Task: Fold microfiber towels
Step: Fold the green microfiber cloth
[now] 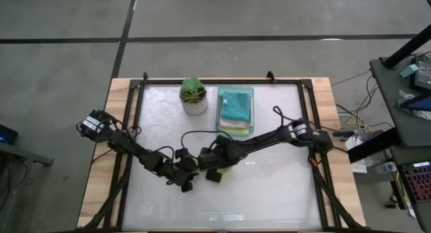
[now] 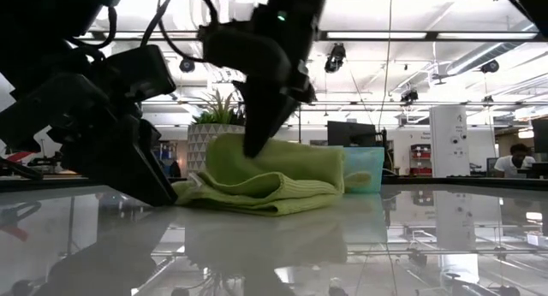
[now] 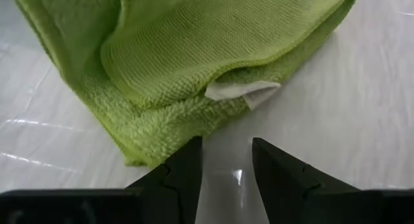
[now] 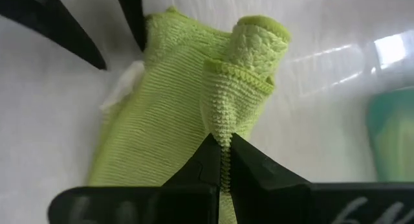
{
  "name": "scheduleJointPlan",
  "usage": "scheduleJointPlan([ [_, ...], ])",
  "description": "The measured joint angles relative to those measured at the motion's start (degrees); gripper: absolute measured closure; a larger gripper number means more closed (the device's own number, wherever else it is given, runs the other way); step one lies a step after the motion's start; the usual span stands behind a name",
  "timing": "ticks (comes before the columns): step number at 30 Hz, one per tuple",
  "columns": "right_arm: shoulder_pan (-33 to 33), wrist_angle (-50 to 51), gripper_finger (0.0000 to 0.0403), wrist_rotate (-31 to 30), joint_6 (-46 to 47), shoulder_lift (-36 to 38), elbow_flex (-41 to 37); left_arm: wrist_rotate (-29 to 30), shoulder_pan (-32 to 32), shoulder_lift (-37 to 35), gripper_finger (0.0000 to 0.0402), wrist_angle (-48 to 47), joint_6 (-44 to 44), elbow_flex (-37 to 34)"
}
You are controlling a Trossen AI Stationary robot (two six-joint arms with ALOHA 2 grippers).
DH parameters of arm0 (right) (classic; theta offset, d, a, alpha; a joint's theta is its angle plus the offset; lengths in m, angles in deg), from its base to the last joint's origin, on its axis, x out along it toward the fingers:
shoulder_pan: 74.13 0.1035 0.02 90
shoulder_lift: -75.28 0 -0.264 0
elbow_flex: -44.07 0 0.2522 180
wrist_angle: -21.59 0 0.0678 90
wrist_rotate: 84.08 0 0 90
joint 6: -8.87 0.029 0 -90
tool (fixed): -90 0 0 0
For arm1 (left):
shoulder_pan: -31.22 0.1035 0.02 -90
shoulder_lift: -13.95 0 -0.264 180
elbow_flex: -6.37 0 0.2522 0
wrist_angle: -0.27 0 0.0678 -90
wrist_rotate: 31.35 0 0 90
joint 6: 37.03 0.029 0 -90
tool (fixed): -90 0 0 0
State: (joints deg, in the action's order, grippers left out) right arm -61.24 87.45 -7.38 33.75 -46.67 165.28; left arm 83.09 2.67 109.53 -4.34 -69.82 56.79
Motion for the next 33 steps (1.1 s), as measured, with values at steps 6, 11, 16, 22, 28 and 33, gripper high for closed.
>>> scheduleJointPlan([
  [6, 0.8, 4.6, 0.0394, 2.5, 2.9, -4.7, 9.5, 0.0, 0.0, 0.0, 0.0281, 0.1, -0.2, -0.1],
  [11, 1.1, 4.6, 0.0394, 6.2, 7.8, -7.2, 12.7, 0.0, 0.0, 0.0, 0.0281, 0.0, -0.8, -0.1],
  [16, 1.2, 1.1, 0.0394, 7.8, 10.8, -8.0, 13.4, 0.0, -0.1, 0.0, 0.0281, 0.0, -1.4, -0.2],
  [22, 1.1, -2.9, 0.0394, 7.7, 14.5, -8.5, 13.2, 0.1, -0.8, 0.0, 0.0281, -0.1, -1.4, -0.2],
  [28, 1.0, -6.0, 0.0394, 7.5, 14.1, -9.4, 12.8, -0.4, -1.4, -0.6, 0.0281, -2.2, -1.7, -0.2],
  [33, 1.0, -7.9, 0.0379, 7.7, 13.1, -9.5, 12.6, -1.2, -1.9, -2.0, 0.0281, -5.1, -3.0, -0.3],
])
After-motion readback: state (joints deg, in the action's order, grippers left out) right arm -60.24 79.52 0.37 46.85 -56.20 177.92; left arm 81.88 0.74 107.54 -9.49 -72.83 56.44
